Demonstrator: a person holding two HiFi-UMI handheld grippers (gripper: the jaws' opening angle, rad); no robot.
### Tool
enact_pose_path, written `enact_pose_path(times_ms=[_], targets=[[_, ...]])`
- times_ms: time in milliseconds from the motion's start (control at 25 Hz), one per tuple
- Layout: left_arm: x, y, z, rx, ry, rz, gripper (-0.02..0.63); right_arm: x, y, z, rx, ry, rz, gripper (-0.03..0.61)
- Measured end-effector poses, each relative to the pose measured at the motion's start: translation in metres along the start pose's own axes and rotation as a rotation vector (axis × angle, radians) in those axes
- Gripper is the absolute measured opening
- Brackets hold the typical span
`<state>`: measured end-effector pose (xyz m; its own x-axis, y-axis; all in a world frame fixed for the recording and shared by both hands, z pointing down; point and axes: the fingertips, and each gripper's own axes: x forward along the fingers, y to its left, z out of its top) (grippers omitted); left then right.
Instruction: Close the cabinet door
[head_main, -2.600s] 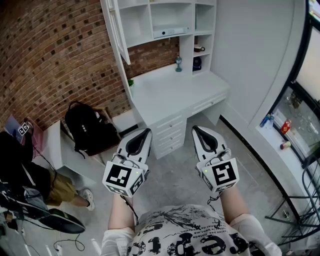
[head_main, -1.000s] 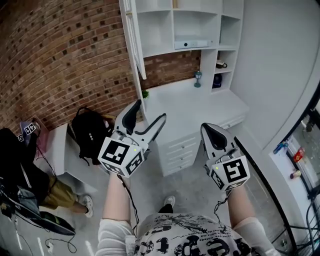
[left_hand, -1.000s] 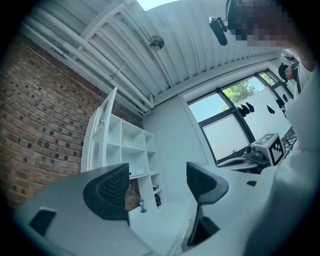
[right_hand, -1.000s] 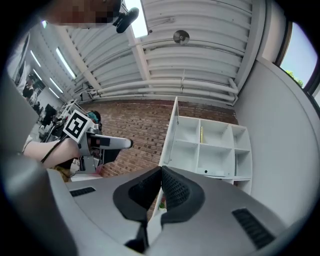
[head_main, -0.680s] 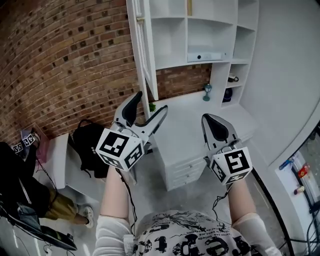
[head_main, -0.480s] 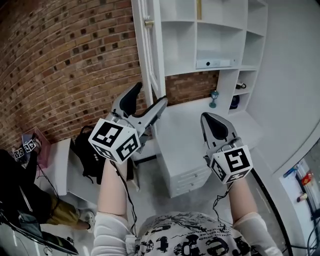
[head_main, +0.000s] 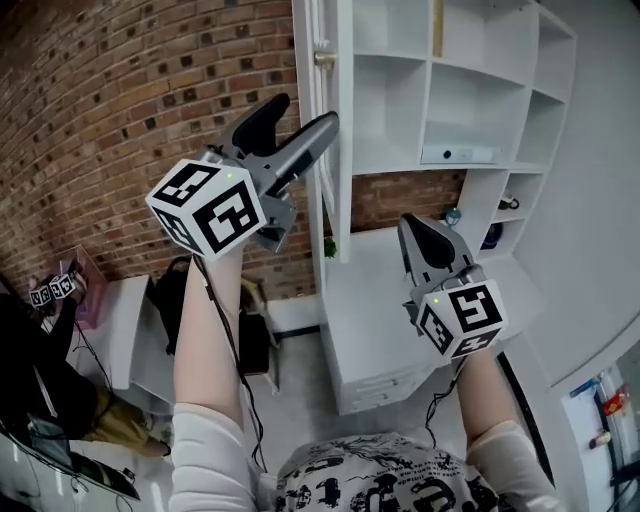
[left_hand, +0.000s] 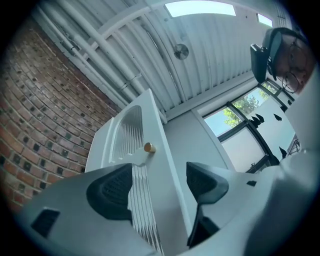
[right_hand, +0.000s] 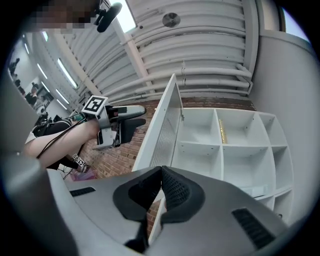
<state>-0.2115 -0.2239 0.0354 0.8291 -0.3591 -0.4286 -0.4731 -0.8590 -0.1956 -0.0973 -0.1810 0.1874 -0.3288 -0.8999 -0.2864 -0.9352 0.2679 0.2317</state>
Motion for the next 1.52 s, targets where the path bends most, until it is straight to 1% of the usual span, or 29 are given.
enact_pose_path(times_ms=[160, 280, 360, 440, 520, 560, 640, 680, 840, 880, 1000, 1080, 1160, 1280, 1400, 1520], targets=[[0.028, 0.035, 0.013, -0.067, -0.035, 0.021, 0.345, 0.034, -0.025, 0.000, -0.002, -0.024, 0.073, 0.015], [0.043, 0.055, 0.026, -0.138, -0.064, 0.037, 0.345, 0.046, -0.037, 0.004, 0.024, -0.049, 0.102, 0.015], [0.051, 0.062, 0.031, -0.199, -0.079, 0.037, 0.344, 0.050, -0.043, 0.003, 0.030, -0.059, 0.116, 0.015], [0.059, 0.060, 0.031, -0.230, -0.076, 0.015, 0.336, 0.053, -0.047, 0.001, 0.036, -0.065, 0.132, 0.015], [0.065, 0.061, 0.031, -0.226, -0.065, 0.007, 0.307, 0.058, -0.052, 0.001, 0.044, -0.069, 0.145, 0.015], [0.067, 0.064, 0.032, -0.228, -0.066, 0.012, 0.245, 0.060, -0.053, 0.002, 0.045, -0.073, 0.152, 0.015], [0.069, 0.064, 0.032, -0.240, -0.073, 0.010, 0.236, 0.062, -0.056, 0.004, 0.042, -0.085, 0.164, 0.015], [0.070, 0.061, 0.032, -0.243, -0.074, 0.000, 0.219, 0.062, -0.057, 0.004, 0.040, -0.091, 0.170, 0.015], [0.080, 0.037, 0.029, -0.259, -0.090, -0.097, 0.113, 0.061, -0.063, -0.002, 0.029, -0.105, 0.198, 0.015], [0.080, 0.031, 0.028, -0.254, -0.095, -0.111, 0.100, 0.059, -0.063, -0.005, 0.026, -0.108, 0.203, 0.015], [0.080, 0.018, 0.023, -0.236, -0.106, -0.116, 0.098, 0.052, -0.064, -0.014, 0.019, -0.110, 0.209, 0.015], [0.096, 0.015, 0.017, -0.244, -0.115, -0.116, 0.098, 0.056, -0.080, -0.022, 0.022, -0.098, 0.215, 0.015], [0.123, 0.013, 0.008, -0.247, -0.119, -0.104, 0.097, 0.060, -0.106, -0.032, 0.035, -0.076, 0.226, 0.015], [0.151, 0.009, -0.002, -0.212, -0.118, -0.061, 0.097, 0.059, -0.135, -0.044, 0.040, -0.055, 0.235, 0.015], [0.149, 0.010, -0.002, -0.188, -0.130, 0.002, 0.094, 0.053, -0.140, -0.046, 0.025, -0.040, 0.224, 0.015], [0.147, 0.009, -0.001, -0.165, -0.142, 0.041, 0.094, 0.048, -0.146, -0.052, 0.017, -0.014, 0.198, 0.015]])
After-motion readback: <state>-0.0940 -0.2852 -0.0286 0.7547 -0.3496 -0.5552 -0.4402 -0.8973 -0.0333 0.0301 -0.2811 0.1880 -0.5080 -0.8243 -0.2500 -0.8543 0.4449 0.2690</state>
